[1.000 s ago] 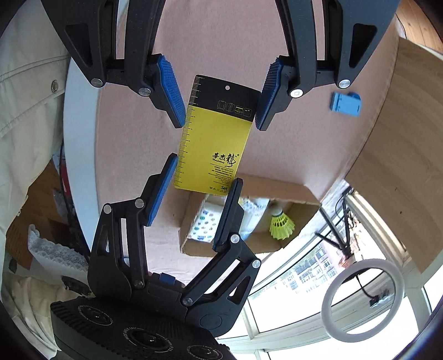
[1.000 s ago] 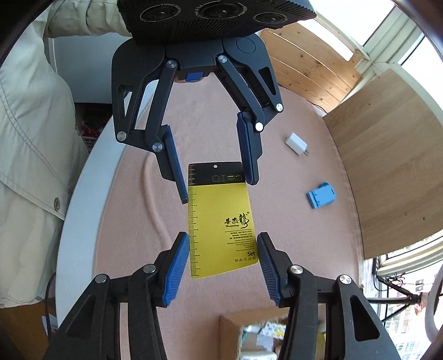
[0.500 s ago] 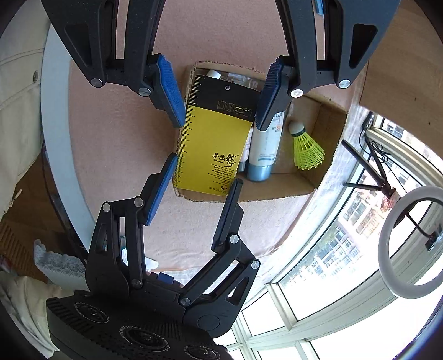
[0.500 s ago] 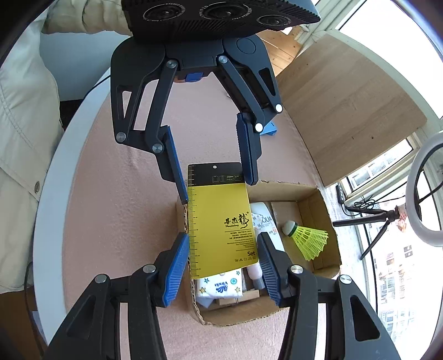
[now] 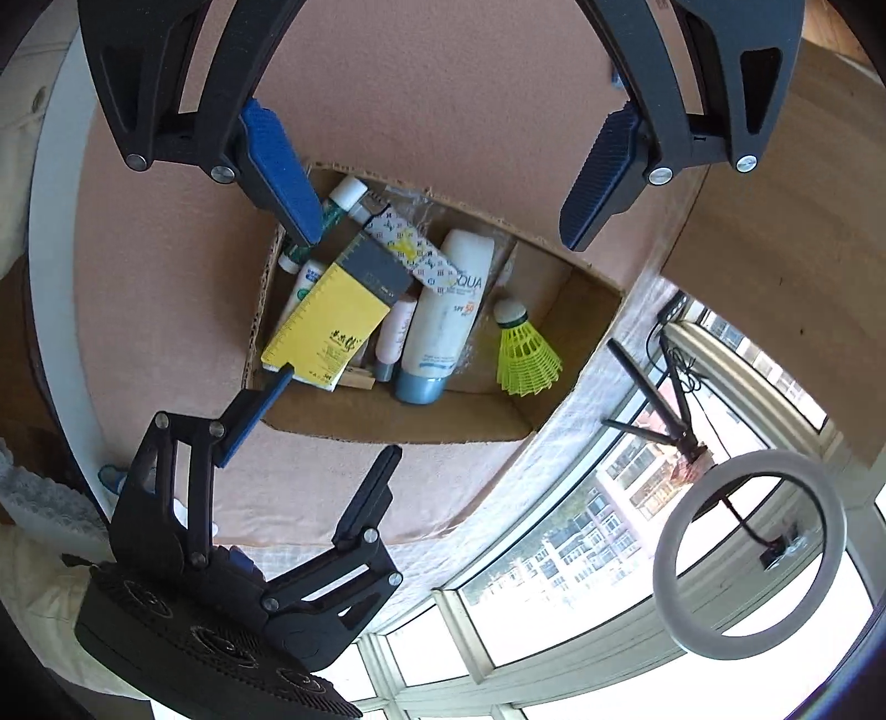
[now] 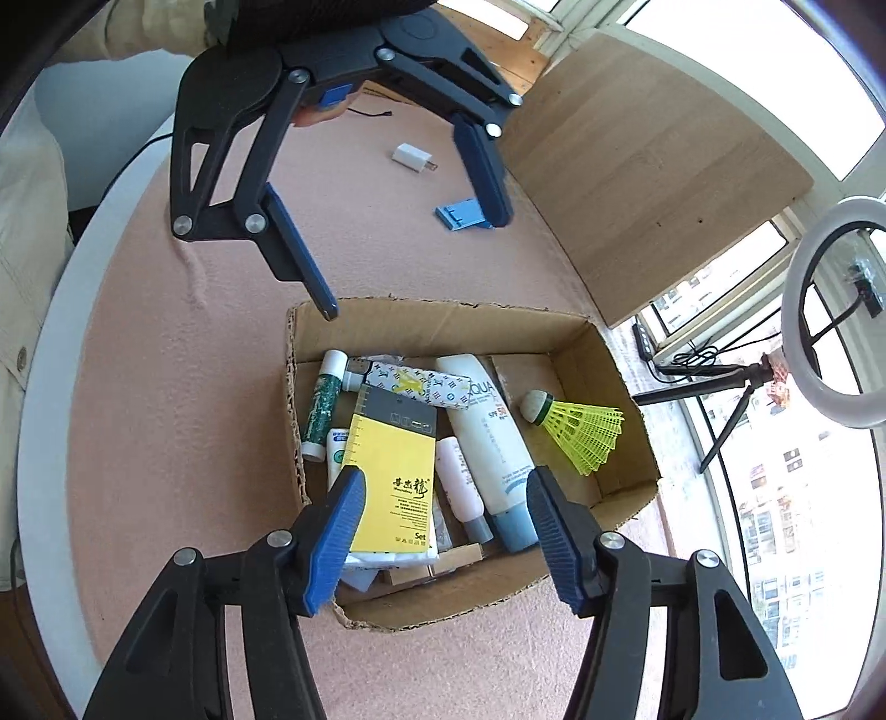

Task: Organize objects
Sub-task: 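Open both grippers to release the yellow card into the box and withdraw, then move the right gripper to the white charger and grasp it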

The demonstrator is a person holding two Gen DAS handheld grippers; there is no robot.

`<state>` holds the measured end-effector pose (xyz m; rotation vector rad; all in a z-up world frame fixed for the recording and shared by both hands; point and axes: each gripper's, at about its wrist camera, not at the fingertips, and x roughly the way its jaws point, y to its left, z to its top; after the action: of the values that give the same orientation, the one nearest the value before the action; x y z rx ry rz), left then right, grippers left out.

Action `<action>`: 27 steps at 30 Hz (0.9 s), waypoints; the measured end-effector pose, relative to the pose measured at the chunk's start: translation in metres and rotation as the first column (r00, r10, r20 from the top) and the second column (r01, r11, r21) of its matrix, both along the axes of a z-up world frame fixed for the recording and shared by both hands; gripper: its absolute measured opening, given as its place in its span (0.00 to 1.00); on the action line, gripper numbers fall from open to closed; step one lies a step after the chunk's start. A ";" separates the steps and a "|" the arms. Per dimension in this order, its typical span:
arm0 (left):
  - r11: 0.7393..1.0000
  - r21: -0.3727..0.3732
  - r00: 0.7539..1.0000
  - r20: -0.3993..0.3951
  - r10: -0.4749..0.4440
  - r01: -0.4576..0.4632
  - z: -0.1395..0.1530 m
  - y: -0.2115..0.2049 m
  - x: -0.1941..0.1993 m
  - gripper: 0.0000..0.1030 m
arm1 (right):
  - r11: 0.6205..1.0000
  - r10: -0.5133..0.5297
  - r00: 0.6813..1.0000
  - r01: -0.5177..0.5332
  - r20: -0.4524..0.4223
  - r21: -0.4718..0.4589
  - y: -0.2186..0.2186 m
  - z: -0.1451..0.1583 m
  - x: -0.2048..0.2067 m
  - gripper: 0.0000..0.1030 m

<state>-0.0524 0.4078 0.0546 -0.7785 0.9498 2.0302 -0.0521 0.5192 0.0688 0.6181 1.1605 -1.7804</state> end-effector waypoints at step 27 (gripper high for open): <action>0.769 0.250 0.809 0.193 0.556 -0.588 -0.020 -0.359 0.091 0.93 | 0.881 -0.388 0.849 0.456 0.358 -0.126 -0.337 -0.037 -0.038 0.68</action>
<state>0.0387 0.0489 0.0343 -1.0900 0.3290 2.5440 -0.0898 0.1826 0.0313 1.0594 0.6288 -2.0356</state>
